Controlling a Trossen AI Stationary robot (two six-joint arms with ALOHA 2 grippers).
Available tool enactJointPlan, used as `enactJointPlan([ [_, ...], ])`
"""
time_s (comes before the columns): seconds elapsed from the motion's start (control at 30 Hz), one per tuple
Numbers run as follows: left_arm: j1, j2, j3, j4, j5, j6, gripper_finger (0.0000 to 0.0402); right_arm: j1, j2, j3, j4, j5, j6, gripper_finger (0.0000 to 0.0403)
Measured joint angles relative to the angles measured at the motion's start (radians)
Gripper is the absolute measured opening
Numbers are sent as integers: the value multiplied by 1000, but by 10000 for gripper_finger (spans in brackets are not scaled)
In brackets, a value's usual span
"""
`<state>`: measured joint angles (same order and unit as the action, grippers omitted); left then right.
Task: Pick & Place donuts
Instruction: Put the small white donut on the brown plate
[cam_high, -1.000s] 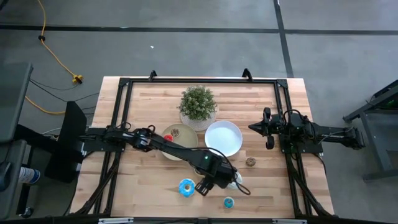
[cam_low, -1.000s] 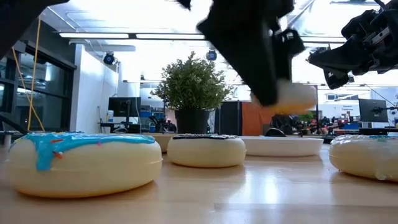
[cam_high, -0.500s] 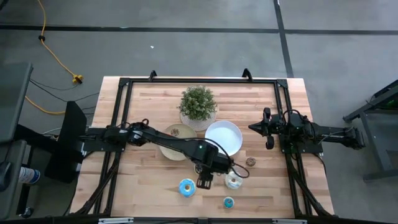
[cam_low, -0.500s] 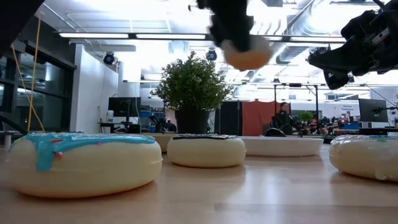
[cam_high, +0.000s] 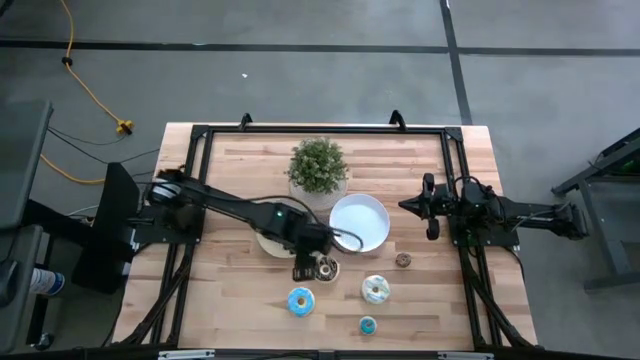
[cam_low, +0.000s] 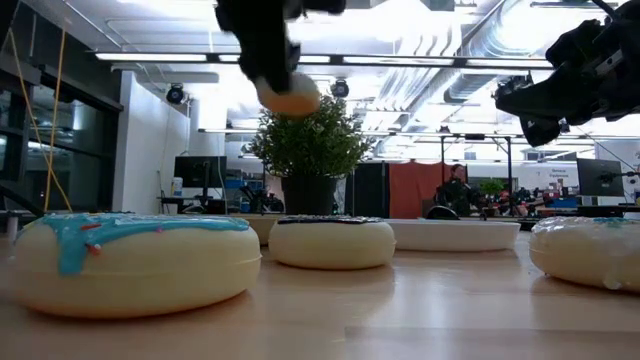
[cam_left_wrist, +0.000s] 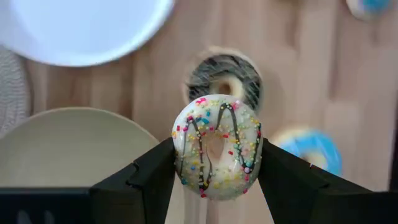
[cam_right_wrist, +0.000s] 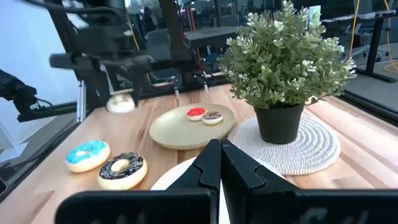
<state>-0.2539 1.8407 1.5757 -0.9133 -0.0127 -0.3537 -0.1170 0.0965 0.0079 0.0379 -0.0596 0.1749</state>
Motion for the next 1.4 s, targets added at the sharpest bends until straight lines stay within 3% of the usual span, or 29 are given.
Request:
enactJointPlan([
  [0.2,23,-132,-226,-23,-71,-241,204,0,19,0,-2,0,0,0],
  [0.43,32,-190,-372,51,-124,-425,204,0,41,0,-2,1,0,0],
  [0.5,25,-209,-409,26,-126,-442,204,0,44,0,-3,2,0,0],
  [0.73,-3,-257,-526,187,-160,-486,204,0,52,0,-3,1,0,0],
  [0.93,-17,-281,-596,162,-180,-520,204,0,63,0,-4,2,0,0],
  [1.4,-36,-279,-664,236,-203,-556,204,0,83,0,-3,1,0,0],
])
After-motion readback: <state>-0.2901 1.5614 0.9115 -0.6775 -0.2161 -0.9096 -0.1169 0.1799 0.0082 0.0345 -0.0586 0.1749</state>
